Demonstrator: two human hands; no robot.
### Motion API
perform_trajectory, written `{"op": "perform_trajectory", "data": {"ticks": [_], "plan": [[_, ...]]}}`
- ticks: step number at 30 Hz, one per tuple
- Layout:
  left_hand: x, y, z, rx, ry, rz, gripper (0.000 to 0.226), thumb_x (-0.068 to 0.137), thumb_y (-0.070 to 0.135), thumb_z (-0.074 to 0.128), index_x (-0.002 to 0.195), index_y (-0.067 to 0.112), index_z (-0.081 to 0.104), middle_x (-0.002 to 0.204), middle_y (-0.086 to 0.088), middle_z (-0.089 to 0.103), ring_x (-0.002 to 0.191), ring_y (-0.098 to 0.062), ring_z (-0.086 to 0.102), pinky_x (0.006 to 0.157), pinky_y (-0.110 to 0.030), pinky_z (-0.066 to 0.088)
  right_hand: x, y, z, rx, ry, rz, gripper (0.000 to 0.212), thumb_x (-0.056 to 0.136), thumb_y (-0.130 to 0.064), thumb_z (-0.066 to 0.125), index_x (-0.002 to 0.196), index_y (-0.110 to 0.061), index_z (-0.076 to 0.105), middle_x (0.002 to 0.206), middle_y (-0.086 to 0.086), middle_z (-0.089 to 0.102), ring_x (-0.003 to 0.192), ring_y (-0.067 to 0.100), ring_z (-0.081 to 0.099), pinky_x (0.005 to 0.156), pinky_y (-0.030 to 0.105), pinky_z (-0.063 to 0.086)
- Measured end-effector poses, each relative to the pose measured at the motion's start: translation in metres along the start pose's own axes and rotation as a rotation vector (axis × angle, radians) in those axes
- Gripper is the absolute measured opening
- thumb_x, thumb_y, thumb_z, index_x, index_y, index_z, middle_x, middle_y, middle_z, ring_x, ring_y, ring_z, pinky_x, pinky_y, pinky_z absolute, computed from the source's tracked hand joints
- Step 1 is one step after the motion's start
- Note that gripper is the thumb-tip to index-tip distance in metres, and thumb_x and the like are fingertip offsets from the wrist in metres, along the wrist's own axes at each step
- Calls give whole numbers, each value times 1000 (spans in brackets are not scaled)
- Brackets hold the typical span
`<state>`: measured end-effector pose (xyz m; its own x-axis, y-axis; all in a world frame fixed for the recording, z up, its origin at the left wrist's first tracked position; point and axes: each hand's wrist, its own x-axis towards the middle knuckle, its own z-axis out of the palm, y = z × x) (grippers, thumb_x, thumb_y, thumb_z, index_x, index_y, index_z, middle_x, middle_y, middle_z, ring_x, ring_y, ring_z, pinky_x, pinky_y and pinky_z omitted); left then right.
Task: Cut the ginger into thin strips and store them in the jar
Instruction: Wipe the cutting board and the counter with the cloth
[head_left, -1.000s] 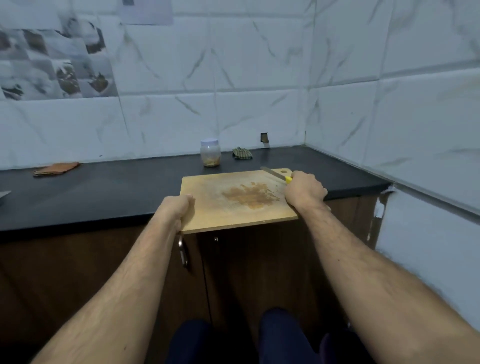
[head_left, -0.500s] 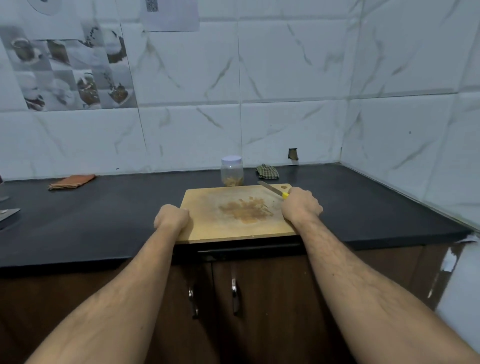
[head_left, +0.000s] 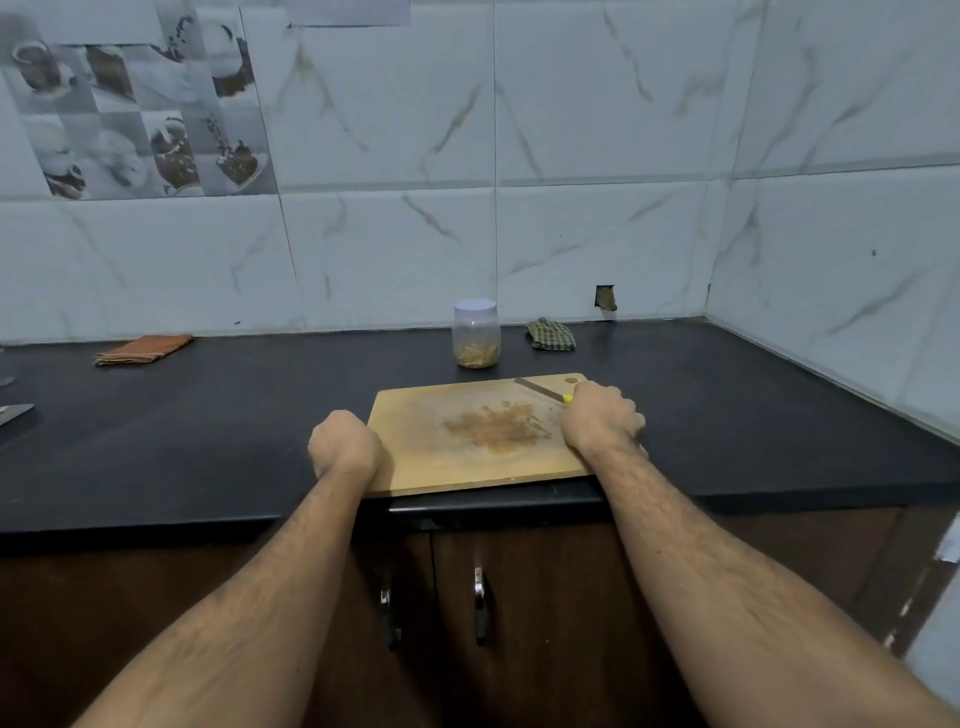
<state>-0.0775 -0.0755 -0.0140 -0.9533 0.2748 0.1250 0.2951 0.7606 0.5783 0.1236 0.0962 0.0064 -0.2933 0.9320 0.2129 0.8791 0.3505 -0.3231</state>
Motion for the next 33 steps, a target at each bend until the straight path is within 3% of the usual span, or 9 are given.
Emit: {"op": "perform_trajectory", "data": {"ticks": [8, 11, 16, 21, 24, 28, 33], "plan": [[7, 1, 6, 54, 43, 43, 14, 94, 12, 56, 95, 7, 70, 97, -15, 68, 82, -30, 59, 64, -35, 46, -1, 2, 6, -47, 45, -15, 32, 98, -18, 41, 126, -19, 58, 126, 12, 56, 114, 31, 54, 90, 43, 44], [4, 1, 5, 138, 57, 79, 17, 93, 14, 52, 95, 12, 69, 99, -12, 67, 87, -30, 60, 69, -37, 49, -3, 3, 7, -76, 58, -29, 31, 99, -17, 40, 124, -20, 57, 124, 12, 57, 112, 30, 55, 89, 43, 45], [-15, 22, 3, 185, 201, 381, 27, 93, 28, 48, 103, 23, 73, 103, -4, 68, 100, -29, 58, 84, -39, 48, -3, 2, 6, -108, 61, -27, 28, 99, -15, 43, 120, -19, 61, 121, 8, 61, 111, 27, 56, 85, 40, 42], [-51, 73, 23, -43, 8, 573, 24, 94, 33, 54, 105, 27, 74, 104, 1, 72, 100, -22, 64, 88, -37, 51, -4, 5, 2, -90, 138, -71, 24, 96, -15, 47, 112, -18, 64, 114, 5, 64, 108, 26, 55, 81, 39, 43], [-68, 93, 40, -72, -72, 638, 25, 93, 35, 55, 109, 25, 72, 108, 0, 72, 104, -22, 64, 91, -37, 51, -1, 14, -9, -12, 131, -65, 18, 93, -10, 50, 99, -17, 66, 102, 5, 68, 94, 26, 63, 68, 34, 46], [-86, 105, 53, -57, -75, 722, 29, 94, 37, 55, 114, 23, 71, 111, 2, 72, 106, -20, 63, 91, -36, 51, 10, 44, -21, 32, 121, -5, 11, 96, -14, 55, 100, -15, 65, 100, 6, 68, 87, 26, 61, 64, 32, 43], [-95, 117, 67, -21, -83, 755, 32, 94, 39, 53, 117, 24, 69, 116, 2, 70, 108, -20, 63, 91, -36, 51, 18, 73, -22, 19, 45, 63, 16, 96, -13, 54, 107, -10, 64, 106, 9, 67, 98, 29, 65, 64, 32, 46]]}}
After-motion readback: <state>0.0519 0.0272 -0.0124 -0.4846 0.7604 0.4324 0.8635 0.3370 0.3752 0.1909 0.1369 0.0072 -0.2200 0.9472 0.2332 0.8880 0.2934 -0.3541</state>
